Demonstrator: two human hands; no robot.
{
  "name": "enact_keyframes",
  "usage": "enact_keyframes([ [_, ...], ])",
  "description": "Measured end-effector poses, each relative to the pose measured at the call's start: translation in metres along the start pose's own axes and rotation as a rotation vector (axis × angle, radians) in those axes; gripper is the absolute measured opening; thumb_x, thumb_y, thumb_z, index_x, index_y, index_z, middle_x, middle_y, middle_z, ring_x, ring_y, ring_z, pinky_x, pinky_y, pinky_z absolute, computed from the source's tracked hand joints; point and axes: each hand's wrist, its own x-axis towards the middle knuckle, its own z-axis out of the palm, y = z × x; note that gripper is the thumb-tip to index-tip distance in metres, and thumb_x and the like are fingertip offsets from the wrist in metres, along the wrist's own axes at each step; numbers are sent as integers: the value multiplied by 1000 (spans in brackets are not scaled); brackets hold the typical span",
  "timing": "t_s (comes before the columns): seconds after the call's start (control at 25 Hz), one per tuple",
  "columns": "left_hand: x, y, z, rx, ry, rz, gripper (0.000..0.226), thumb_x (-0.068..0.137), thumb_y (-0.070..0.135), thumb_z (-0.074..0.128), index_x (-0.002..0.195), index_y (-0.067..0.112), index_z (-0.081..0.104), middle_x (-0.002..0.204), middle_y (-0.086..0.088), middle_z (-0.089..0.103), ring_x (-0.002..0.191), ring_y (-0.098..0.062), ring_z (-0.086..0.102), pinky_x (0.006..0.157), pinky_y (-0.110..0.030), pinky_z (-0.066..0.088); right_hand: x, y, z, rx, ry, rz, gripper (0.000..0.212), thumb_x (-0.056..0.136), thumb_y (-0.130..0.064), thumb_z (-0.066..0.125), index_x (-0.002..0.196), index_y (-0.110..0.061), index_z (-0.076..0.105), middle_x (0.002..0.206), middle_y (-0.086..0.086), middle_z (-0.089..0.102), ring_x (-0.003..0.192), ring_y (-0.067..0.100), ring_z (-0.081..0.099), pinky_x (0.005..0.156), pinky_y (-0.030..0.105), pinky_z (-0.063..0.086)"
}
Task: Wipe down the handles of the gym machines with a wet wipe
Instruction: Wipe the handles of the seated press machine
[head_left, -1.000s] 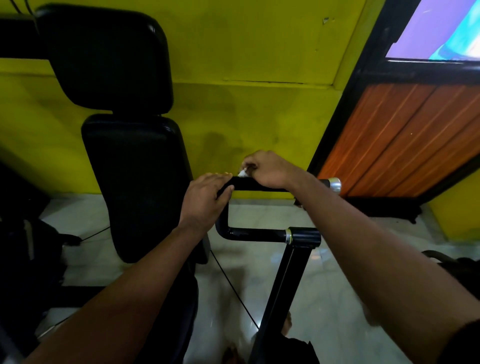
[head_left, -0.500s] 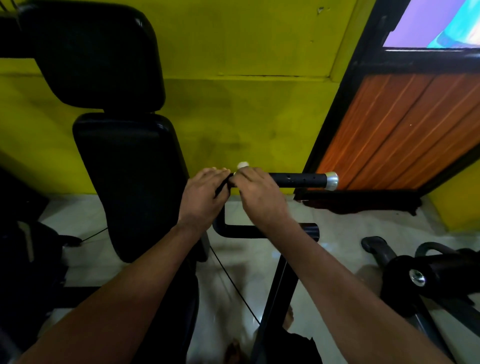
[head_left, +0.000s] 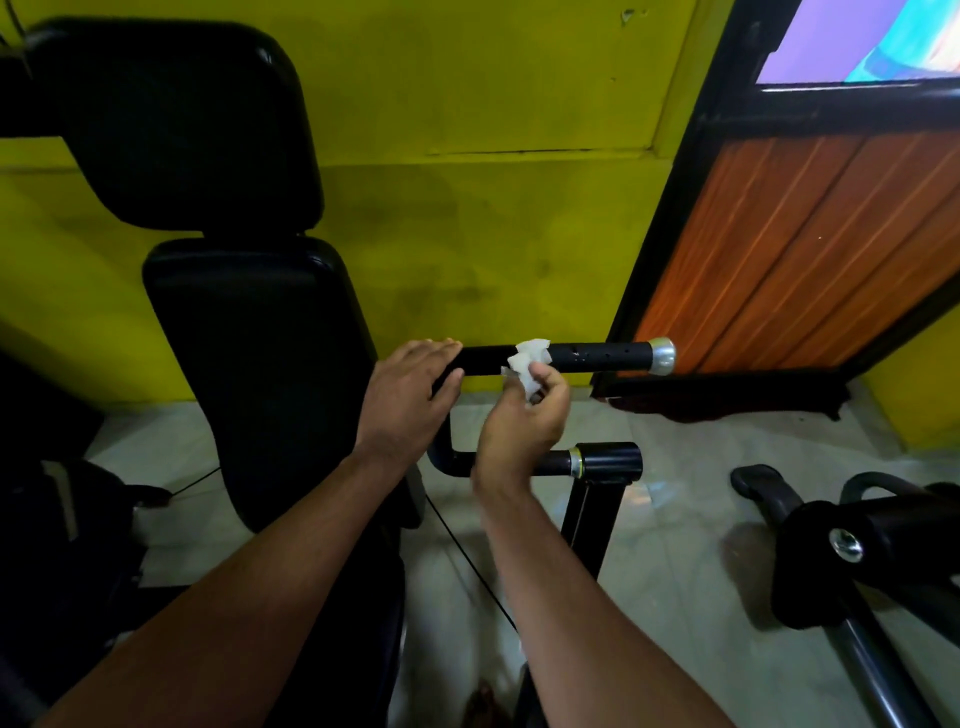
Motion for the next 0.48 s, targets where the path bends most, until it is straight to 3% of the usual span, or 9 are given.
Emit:
enact_keyframes([
  [0.08,0,-1,-2,9,-11,-7,44,97,39,47,131,16,62,131,-2,64,124,-24,54,100,-47,46,-4,-4,18,316,101,444,29,90,6,58,101,-21,59,112,10,66,98,21,66,80,26,57],
  [0.16,-2,1,-4,16,-21,-17,44,97,39,47,132,16,62,132,-2,63,126,-24,52,100,-46,45,-1,-7,22,591,124,720,24,95,8,51,116,-4,56,116,20,62,91,22,66,72,22,58],
  [0.28,-2,3,-4,22,-23,-5,41,99,37,50,133,17,61,133,-2,63,126,-23,52,101,-44,44,2,-13,20,610,21,814,24,100,2,47,122,2,55,113,21,62,88,21,66,75,24,58],
  [0.4,-1,3,-5,27,-16,-1,38,99,33,54,132,16,61,132,-2,63,126,-24,52,102,-43,44,12,-22,11,565,-28,861,22,99,4,46,119,3,56,100,15,62,74,16,62,62,18,54],
  [0.48,0,4,-4,22,-9,7,38,100,34,54,132,16,61,132,-3,63,125,-24,53,102,-44,44,26,-23,4,581,-20,872,20,99,5,44,112,-2,59,96,10,62,76,15,62,70,20,54],
])
